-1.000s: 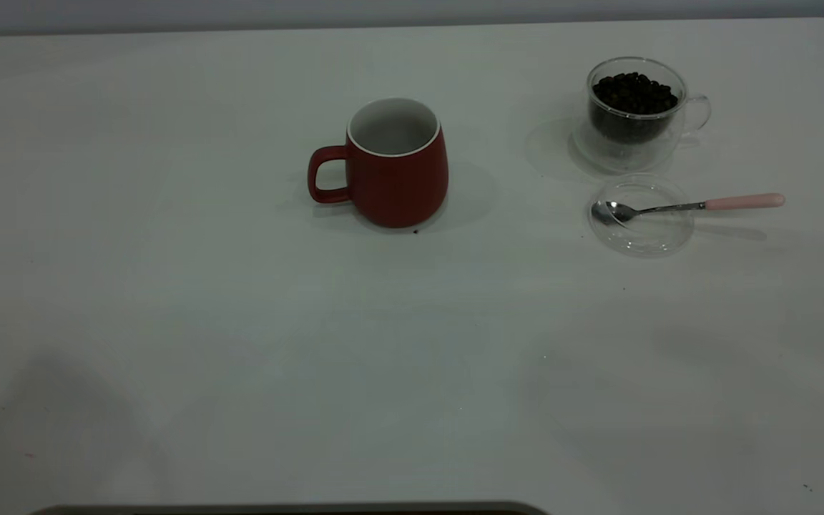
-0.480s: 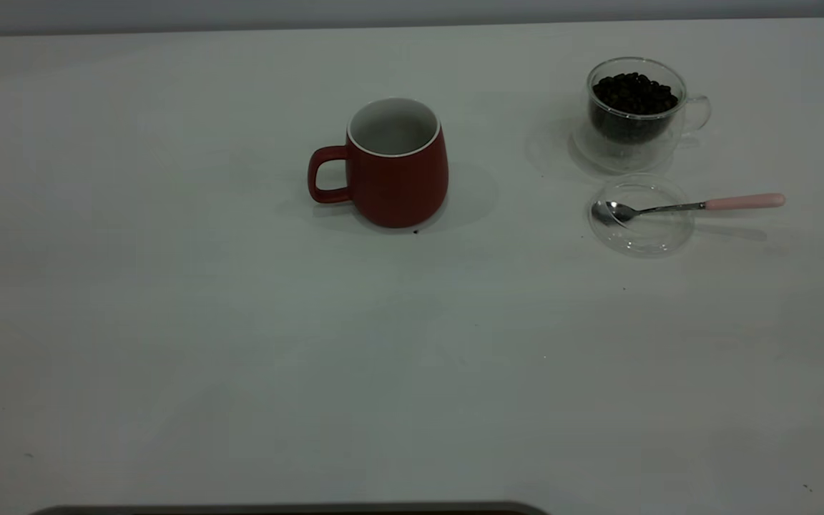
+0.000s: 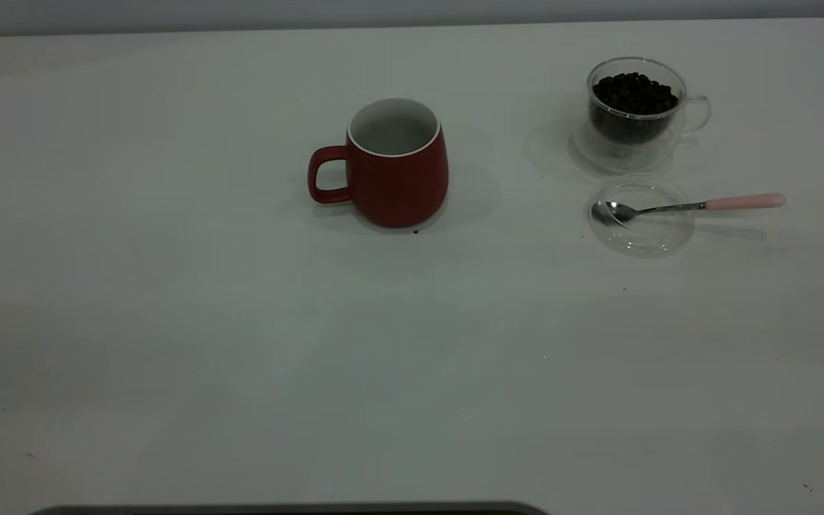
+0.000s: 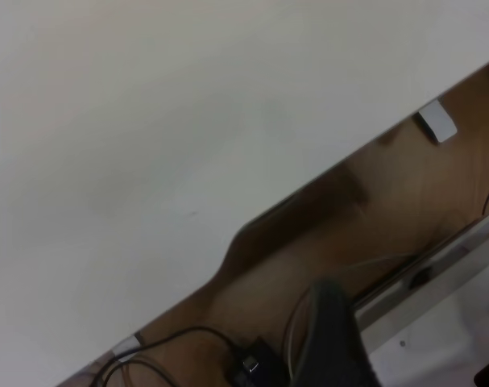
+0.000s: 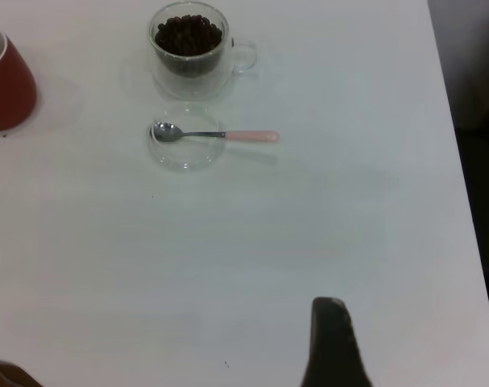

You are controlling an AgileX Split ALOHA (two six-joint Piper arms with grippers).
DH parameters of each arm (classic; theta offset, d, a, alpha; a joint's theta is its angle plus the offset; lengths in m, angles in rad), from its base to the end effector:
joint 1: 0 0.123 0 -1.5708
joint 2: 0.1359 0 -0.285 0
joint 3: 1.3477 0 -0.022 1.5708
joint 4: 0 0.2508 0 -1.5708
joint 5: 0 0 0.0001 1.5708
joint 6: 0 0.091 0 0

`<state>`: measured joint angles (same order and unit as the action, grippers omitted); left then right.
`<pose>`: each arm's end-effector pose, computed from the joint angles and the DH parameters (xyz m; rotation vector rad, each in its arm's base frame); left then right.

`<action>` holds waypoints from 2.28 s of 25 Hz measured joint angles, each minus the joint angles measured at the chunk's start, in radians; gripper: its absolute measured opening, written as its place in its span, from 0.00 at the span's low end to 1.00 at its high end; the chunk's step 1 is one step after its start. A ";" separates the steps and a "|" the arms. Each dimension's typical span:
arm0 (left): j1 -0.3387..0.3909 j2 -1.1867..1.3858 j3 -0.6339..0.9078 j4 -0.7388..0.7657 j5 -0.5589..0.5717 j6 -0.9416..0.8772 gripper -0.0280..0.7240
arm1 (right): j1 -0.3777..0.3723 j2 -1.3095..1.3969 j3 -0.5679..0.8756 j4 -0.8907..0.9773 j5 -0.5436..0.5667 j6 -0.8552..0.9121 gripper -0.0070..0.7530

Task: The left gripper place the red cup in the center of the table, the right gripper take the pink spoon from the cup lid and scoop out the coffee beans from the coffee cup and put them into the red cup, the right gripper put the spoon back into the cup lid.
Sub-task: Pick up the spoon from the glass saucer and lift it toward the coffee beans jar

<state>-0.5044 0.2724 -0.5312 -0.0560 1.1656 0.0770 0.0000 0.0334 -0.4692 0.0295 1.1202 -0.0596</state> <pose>0.0230 -0.0181 0.2755 0.6876 2.3057 -0.2720 0.0005 0.0024 0.2641 -0.0659 2.1666 0.0019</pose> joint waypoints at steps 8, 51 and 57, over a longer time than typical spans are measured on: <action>0.000 -0.035 0.044 0.001 -0.032 -0.005 0.82 | 0.000 0.000 0.000 0.000 0.000 0.000 0.72; 0.448 -0.290 0.045 -0.001 -0.033 -0.015 0.82 | 0.000 0.000 0.000 0.000 0.000 0.000 0.72; 0.448 -0.290 0.045 -0.001 -0.033 -0.015 0.82 | 0.000 0.000 0.000 0.000 0.000 0.000 0.72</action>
<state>-0.0559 -0.0177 -0.4865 -0.0567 1.1323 0.0625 0.0000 0.0334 -0.4692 0.0295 1.1202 -0.0596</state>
